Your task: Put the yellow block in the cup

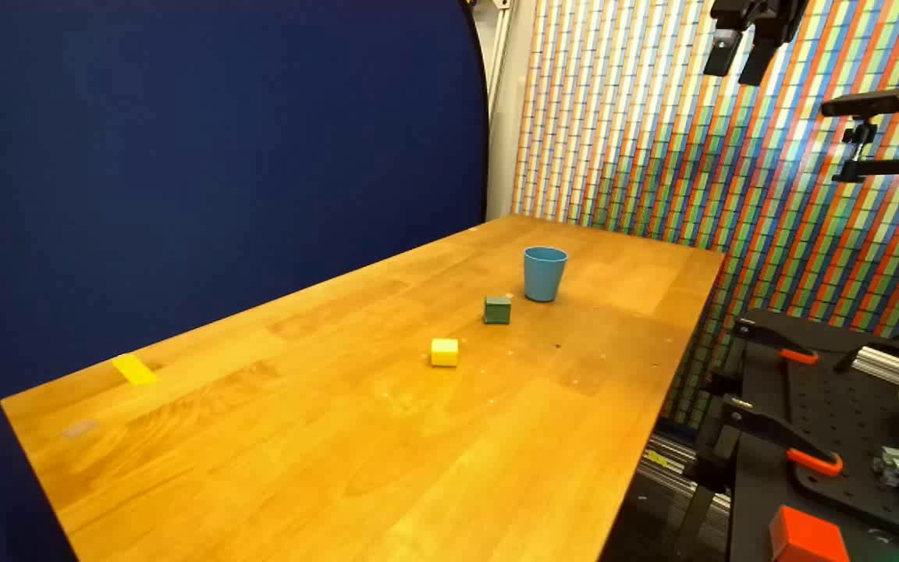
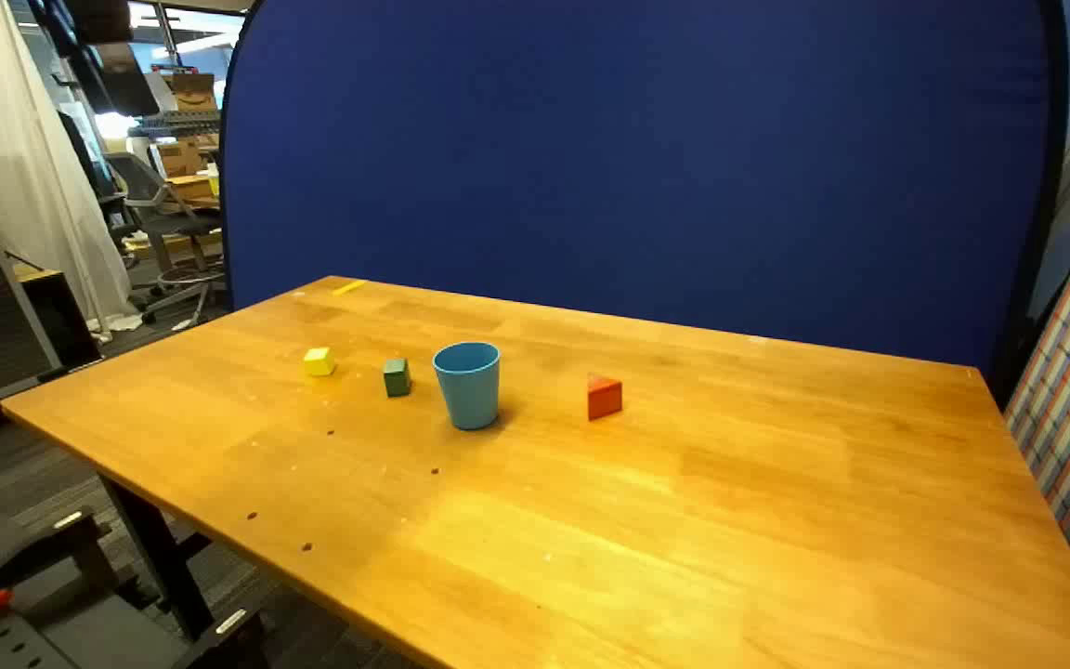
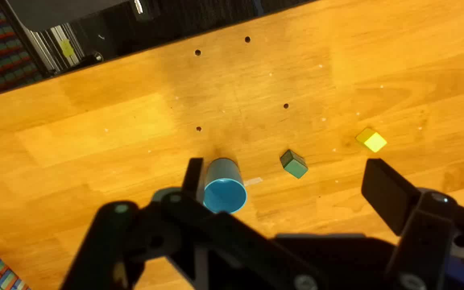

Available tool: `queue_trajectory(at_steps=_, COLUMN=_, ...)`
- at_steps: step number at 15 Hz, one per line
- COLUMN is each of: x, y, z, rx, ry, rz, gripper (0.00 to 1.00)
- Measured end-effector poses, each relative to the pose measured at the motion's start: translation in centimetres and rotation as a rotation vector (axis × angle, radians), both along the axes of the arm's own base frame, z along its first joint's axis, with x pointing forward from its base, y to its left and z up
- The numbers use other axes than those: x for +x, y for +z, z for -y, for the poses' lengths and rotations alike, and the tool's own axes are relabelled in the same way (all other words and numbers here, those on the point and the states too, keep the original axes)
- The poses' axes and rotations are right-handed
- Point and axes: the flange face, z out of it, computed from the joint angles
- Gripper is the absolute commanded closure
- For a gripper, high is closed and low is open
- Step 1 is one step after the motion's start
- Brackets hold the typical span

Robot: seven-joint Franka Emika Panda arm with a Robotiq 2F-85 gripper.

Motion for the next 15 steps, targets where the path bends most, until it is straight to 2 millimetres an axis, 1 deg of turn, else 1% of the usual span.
queue_trajectory(at_steps=7, x=0.0, y=0.3, z=0.0, rx=0.0, ry=0.0, rz=0.006, gripper=0.0)
queue_trajectory(at_steps=9, x=0.3, y=-0.5, z=0.0, rx=0.0, ry=0.004, rz=-0.011, gripper=0.0)
queue_trajectory(at_steps=10, x=0.8, y=-1.4, z=0.0, rx=0.003, ry=0.008, rz=-0.023, gripper=0.0)
queue_trajectory(at_steps=11, x=1.7, y=-2.7, z=-0.1, rx=0.011, ry=0.017, rz=-0.037, gripper=0.0)
queue_trajectory(at_steps=13, x=3.6, y=-6.2, z=-1.1, rx=0.04, ry=0.062, rz=-0.086, gripper=0.0)
queue_trajectory(at_steps=15, x=5.1, y=-9.9, z=-2.7, rx=0.072, ry=0.125, rz=-0.145, gripper=0.0)
